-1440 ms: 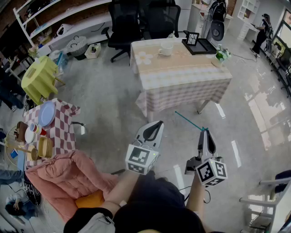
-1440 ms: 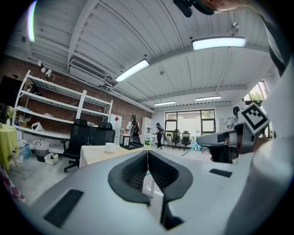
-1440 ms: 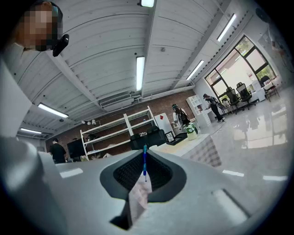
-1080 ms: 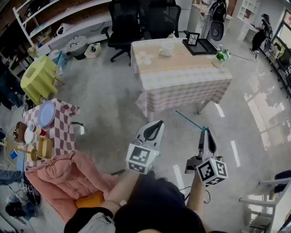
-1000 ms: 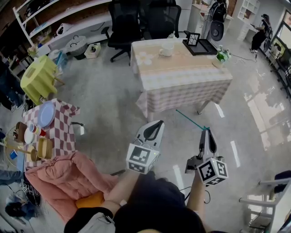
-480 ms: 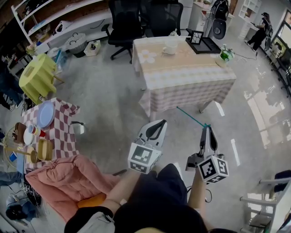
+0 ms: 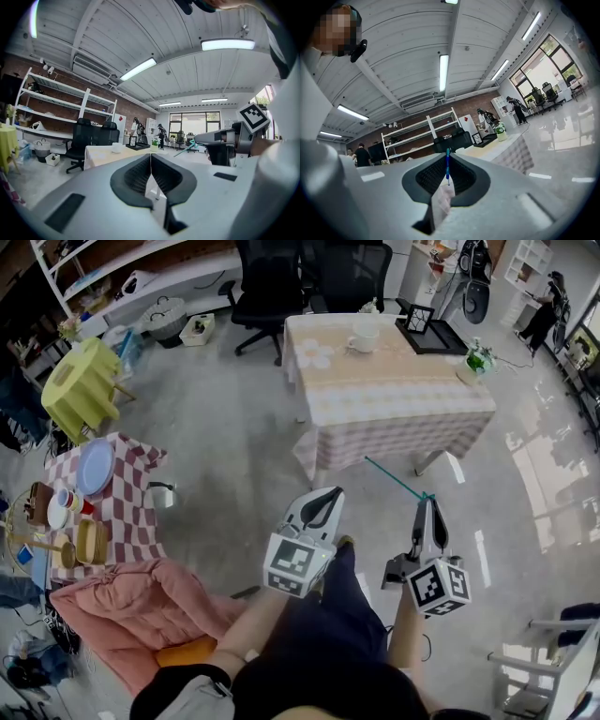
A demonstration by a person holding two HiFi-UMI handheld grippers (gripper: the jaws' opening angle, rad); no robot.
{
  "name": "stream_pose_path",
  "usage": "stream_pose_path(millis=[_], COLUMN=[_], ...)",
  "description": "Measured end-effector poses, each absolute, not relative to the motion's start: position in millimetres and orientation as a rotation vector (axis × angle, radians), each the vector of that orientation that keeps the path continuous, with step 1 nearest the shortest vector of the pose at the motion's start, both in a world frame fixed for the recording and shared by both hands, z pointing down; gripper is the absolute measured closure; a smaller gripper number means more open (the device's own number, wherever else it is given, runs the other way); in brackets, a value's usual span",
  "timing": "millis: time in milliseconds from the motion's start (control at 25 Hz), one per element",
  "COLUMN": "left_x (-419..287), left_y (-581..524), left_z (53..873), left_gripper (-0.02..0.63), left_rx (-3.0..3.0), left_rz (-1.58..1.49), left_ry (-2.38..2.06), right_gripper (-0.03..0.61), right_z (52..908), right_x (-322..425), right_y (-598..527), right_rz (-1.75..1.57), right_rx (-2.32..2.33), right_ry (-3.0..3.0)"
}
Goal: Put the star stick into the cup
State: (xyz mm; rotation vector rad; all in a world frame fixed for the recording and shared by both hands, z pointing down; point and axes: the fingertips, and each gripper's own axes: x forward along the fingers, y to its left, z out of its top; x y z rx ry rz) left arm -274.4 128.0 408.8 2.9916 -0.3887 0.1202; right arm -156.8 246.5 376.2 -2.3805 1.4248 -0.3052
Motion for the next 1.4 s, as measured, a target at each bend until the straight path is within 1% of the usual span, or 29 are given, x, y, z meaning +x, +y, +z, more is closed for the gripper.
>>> stream_pose_path(millis=[600, 1400], left_x=[-220.8, -121.4], left_y=[92.0, 32.4], left_z=[416.0, 420.1], left_gripper=[0.601, 0.600], left_rx=[2.979, 2.978], left_rz=[0.136, 0.169], left_ry=[-0.416, -0.432], right_gripper=[0.561, 0.561], right_z=[376.4, 387.1], right_x=[-99.5, -2.0], right_y=[214.1, 155.5], right_rz=[-0.318, -0.364], right_rx=[-2.368, -2.335], right_ry=[1.419, 1.398])
